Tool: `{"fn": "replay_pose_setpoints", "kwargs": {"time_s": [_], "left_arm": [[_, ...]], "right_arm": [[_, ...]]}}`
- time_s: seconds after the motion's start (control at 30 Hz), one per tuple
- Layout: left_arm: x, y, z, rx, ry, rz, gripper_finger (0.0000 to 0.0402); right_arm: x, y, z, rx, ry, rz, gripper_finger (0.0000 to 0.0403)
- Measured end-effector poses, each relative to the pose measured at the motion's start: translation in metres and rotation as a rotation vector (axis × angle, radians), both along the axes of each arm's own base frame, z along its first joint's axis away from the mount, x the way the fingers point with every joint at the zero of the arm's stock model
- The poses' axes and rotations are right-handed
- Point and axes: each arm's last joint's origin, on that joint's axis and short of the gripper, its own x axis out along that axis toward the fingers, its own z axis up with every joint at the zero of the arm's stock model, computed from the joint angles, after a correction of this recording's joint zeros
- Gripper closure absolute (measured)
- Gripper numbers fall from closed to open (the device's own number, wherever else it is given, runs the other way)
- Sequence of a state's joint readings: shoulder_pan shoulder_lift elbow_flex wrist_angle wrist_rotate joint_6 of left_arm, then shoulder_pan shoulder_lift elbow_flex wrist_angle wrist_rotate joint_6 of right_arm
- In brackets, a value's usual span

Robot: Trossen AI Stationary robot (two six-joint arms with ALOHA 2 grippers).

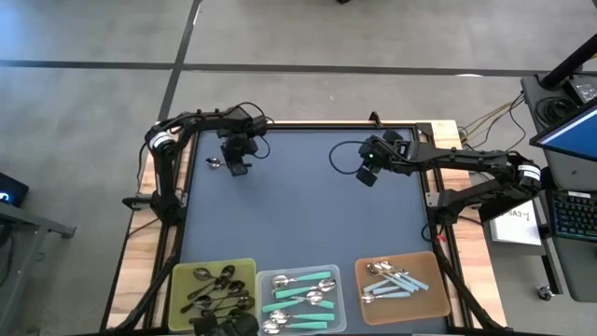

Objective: Sort silverware by color (type)
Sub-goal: Put the black spoon into the yellow bin

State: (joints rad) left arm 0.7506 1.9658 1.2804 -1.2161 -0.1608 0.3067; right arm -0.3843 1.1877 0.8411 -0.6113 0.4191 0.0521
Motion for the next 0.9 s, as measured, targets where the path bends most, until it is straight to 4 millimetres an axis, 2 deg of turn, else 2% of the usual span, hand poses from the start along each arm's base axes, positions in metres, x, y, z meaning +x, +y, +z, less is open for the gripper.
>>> {"fn": "replay_pose_setpoints", "kwargs": {"time_s": [0.43,0.73,0.9], "left_arm": [[0.003,-0.006,0.001,-0.012,0.016,-0.017,0.0304],[0.008,0.001,0.007,0.059,-0.003,-0.045,0.0304],[0.008,0.001,-0.005,0.021,0.024,-0.074,0.0304]], "right_arm": [[0.0,0.0,0.0,0.0,0.0,0.0,0.03],[0.0,0.0,0.0,0.0,0.0,0.0,0.03],[0.0,0.0,0.0,0.0,0.0,0.0,0.03]]}}
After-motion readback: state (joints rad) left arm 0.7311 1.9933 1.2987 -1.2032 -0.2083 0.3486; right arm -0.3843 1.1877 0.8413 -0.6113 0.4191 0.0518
